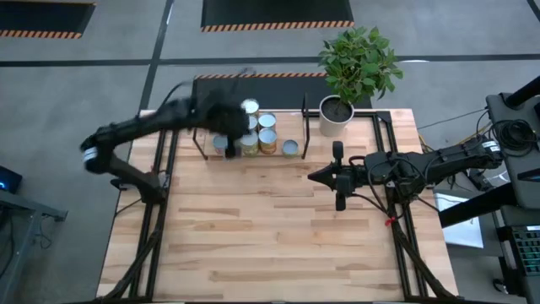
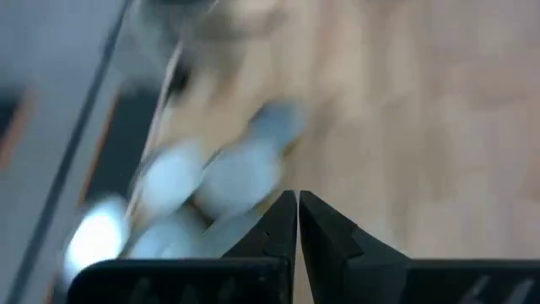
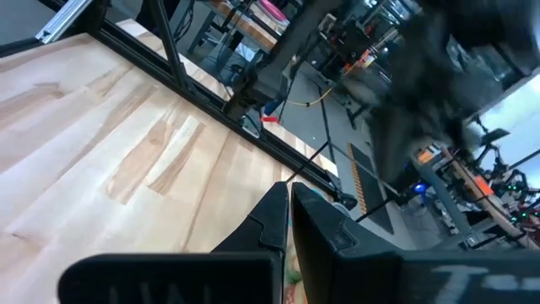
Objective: Pick and place cans onto a shelf
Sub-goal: Return to Home Position
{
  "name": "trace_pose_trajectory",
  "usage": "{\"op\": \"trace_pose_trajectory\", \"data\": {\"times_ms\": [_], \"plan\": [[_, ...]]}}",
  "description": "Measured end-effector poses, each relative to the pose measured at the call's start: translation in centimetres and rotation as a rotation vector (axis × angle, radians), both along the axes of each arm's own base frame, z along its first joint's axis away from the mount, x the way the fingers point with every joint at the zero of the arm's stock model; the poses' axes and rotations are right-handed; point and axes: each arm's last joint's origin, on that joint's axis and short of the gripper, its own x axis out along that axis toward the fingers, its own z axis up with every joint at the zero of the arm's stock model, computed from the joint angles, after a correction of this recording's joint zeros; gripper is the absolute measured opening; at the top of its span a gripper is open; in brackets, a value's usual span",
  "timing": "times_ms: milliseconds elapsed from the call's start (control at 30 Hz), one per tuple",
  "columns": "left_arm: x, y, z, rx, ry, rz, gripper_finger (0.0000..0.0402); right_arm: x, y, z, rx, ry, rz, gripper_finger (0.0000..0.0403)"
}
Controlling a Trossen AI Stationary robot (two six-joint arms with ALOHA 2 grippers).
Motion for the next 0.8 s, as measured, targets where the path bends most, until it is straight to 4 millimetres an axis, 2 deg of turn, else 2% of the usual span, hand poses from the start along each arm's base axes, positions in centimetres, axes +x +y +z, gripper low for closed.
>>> {"op": "trace_pose_trajectory", "data": {"times_ms": [100, 200, 300, 367, 467, 567, 667, 800], "plan": [[-0.3, -5.6, 0.5, 0.053, -0.177, -0.153, 0.0000, 0.0, 0.0, 0.0, 0.030, 0.004, -0.006, 0.0009], [-2.0, -10.4, 0.2, 0.104, -0.304, -0.274, 0.0000, -0.1, 0.0, -0.1, 0.056, 0.015, -0.012, 0.0009], [-4.1, -14.0, -0.7, 0.167, -0.386, -0.317, 0.0000, -0.4, -0.1, -0.1, 0.088, 0.008, -0.023, 0.0009], [-5.6, -15.7, -1.6, 0.203, -0.422, -0.308, 0.0000, -0.6, -0.2, -0.4, 0.104, 0.008, -0.050, 0.0009], [-7.9, -17.3, -3.1, 0.224, -0.471, -0.282, 0.0000, -1.2, -0.5, -0.9, 0.124, 0.005, -0.103, 0.0009], [-9.8, -18.0, -4.9, 0.197, -0.506, -0.290, 0.0000, -1.9, -0.6, -1.2, 0.158, -0.004, -0.118, 0.0009], [-11.2, -17.9, -6.8, 0.170, -0.544, -0.309, 0.0000, -2.4, -0.7, -1.6, 0.205, -0.005, -0.118, 0.0009], [-12.7, -17.1, -9.2, 0.153, -0.575, -0.286, 0.0000, -3.1, -0.9, -3.7, 0.250, 0.031, -0.133, 0.0009]]}}
